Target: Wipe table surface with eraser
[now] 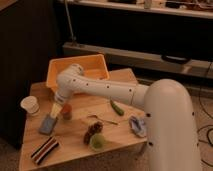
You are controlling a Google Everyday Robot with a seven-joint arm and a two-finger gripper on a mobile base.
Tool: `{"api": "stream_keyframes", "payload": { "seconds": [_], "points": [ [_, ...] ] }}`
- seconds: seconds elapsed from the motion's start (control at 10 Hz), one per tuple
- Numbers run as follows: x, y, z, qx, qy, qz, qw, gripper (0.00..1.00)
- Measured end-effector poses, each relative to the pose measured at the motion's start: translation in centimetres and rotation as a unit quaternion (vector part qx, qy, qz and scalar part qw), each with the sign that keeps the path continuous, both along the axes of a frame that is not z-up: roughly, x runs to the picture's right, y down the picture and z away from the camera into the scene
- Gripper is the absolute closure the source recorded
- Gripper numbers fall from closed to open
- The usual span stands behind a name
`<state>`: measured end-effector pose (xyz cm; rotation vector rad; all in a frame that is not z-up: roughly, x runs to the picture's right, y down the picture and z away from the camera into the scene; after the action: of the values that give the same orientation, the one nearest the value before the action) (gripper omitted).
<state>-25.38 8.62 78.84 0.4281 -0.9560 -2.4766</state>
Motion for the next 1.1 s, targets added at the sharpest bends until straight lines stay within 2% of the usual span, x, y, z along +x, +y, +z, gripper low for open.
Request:
{"api": "stream_keyframes", "payload": {
  "seconds": [0.7,0.8,0.9,1.1],
  "points": [
    [0.0,0.0,0.0,0.002,-0.003,-0.001,1.0000,0.20],
    [0.0,0.0,-0.2,0.011,-0.008,-0.009,0.9999,0.20],
    [-0.2,-0.5,-1.1,0.034,-0.025,-0.034,0.9985,0.20],
    [-0.5,-1.6,-3.4,0.076,-0.064,-0.081,0.9917,0.20]
  ]
}}
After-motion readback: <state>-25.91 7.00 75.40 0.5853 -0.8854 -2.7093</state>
